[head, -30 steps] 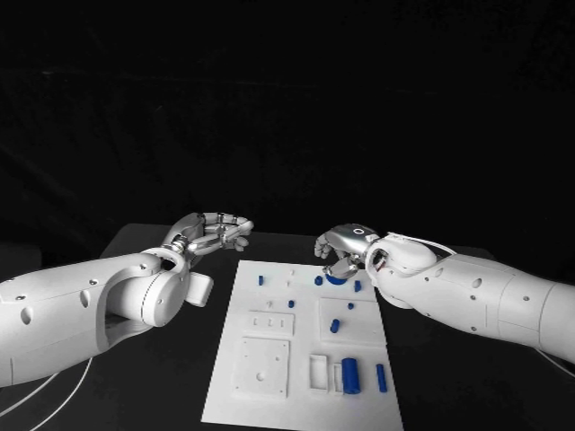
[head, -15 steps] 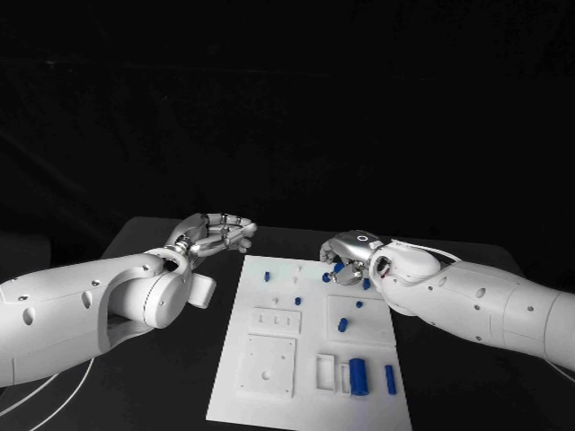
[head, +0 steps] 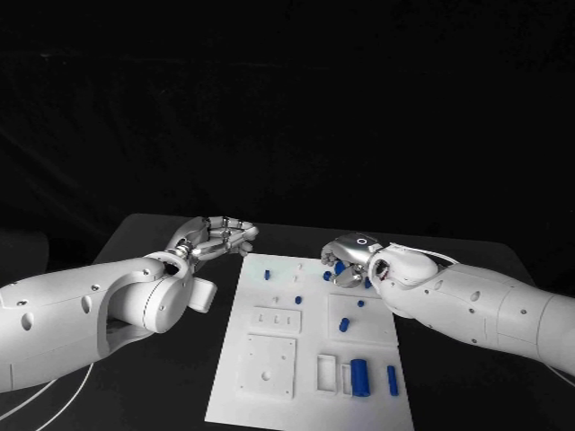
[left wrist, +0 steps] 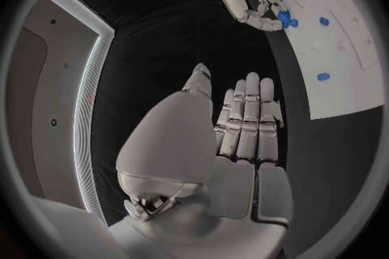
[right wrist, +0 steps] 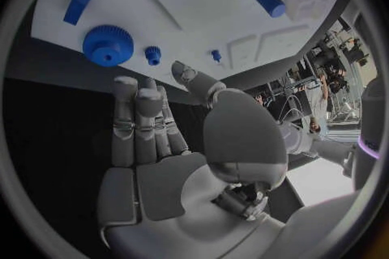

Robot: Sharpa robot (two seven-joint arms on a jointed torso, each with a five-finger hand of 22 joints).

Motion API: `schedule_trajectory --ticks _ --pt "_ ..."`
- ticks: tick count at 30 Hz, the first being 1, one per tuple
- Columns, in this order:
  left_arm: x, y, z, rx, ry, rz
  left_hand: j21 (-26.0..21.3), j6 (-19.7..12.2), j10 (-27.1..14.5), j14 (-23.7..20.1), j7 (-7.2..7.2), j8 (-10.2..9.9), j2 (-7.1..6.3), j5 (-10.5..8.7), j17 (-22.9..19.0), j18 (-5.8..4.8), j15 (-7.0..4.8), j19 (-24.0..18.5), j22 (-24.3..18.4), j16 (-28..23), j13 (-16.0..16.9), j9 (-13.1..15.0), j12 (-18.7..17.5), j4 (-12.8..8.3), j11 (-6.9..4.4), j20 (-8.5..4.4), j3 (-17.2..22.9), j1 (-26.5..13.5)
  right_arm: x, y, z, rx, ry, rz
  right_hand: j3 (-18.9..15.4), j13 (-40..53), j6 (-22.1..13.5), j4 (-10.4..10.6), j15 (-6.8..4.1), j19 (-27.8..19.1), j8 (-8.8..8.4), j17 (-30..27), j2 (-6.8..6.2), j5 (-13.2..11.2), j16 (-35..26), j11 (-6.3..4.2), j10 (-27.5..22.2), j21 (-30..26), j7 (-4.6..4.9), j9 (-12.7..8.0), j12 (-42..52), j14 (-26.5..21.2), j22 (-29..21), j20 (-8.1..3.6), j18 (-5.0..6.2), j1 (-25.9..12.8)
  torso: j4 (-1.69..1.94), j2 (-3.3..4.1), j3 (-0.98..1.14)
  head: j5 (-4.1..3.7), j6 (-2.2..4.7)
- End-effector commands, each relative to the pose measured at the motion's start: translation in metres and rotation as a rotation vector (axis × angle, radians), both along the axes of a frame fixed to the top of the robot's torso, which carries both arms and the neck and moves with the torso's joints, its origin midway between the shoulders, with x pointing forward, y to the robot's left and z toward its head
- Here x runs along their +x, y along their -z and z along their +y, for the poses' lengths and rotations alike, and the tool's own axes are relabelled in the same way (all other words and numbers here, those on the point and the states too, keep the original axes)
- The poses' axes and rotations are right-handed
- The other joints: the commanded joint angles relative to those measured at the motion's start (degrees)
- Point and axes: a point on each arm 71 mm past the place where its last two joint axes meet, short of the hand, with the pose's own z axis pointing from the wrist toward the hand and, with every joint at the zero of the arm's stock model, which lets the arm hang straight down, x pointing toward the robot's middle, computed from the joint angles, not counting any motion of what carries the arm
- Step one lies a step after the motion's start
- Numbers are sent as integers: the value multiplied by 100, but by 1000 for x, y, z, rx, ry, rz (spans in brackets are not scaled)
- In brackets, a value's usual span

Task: Assemble the parts on the task board

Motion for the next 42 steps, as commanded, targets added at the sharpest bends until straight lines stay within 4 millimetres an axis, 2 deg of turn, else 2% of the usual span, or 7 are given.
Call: schedule_trajectory --ticks 1,6,20,21,22,31,42 --pt "-1 -3 -3 -2 13 -16 -13 10 -49 -10 62 -34 -49 5 10 61 40 -10 28 -20 -6 -6 -38 -4 1 7 -37 -16 1 0 0 -20 0 -15 39 -4 -8 -3 2 162 -37 -8 -45 -28 25 3 -46 21 -15 -7 -15 -31 113 -137 303 32 16 49 -22 -9 8" --pt "-1 -3 -4 -2 14 -15 -13 10 -49 -10 62 -36 -49 5 11 61 40 -10 27 -23 -7 -7 -42 -4 1 7 -38 -18 3 1 -2 -29 12 -20 51 -3 -6 2 2 162 -37 -19 -43 -31 36 4 -47 22 -15 -6 -14 -34 111 -135 303 40 38 100 -46 -24 25" --pt "-2 -3 -6 -5 21 -14 -13 11 -49 -7 60 -41 -49 4 14 62 41 -10 28 -29 -10 -11 -50 -4 0 8 -39 -23 5 3 -4 -50 24 -26 121 4 25 64 1 146 -23 -89 -38 -59 78 1 -13 27 -23 4 -1 -52 110 -109 303 47 64 212 -106 -49 43" --pt "-2 -3 -6 -5 21 -14 -13 11 -49 -6 60 -41 -49 4 15 62 41 -10 28 -29 -10 -11 -51 -3 0 9 -39 -24 5 4 -4 -51 24 -26 134 4 29 71 0 145 -21 -97 -40 -64 83 0 -8 28 -25 5 0 -54 110 -107 303 51 65 223 -111 -49 50" --pt "-1 -3 -6 -5 21 -14 -13 11 -49 -6 60 -42 -49 4 15 62 41 -10 28 -30 -10 -11 -51 -3 0 9 -39 -25 5 4 -4 -52 25 -26 151 5 35 83 -2 144 -18 -108 -44 -70 90 -2 0 30 -29 7 1 -56 110 -105 303 53 88 271 -123 -73 97" --pt "-1 -3 -7 -5 24 -14 -14 11 -49 -5 60 -45 -47 4 17 61 42 -11 28 -34 -12 -13 -56 -2 1 10 -40 -32 5 5 -4 -57 24 -19 220 22 118 143 -36 138 23 -183 -33 -78 143 -38 124 49 -52 31 36 -70 114 -99 303 43 80 313 -155 -63 110" --pt "-1 -3 -7 -5 24 -14 -14 11 -49 -4 60 -49 -47 3 19 62 42 -11 28 -40 -13 -16 -62 -2 2 10 -41 -38 5 6 -5 -76 23 -26 358 139 459 191 -194 135 199 -304 81 -94 228 -203 606 117 -139 140 210 -99 124 -123 303 40 56 327 -178 -62 118"
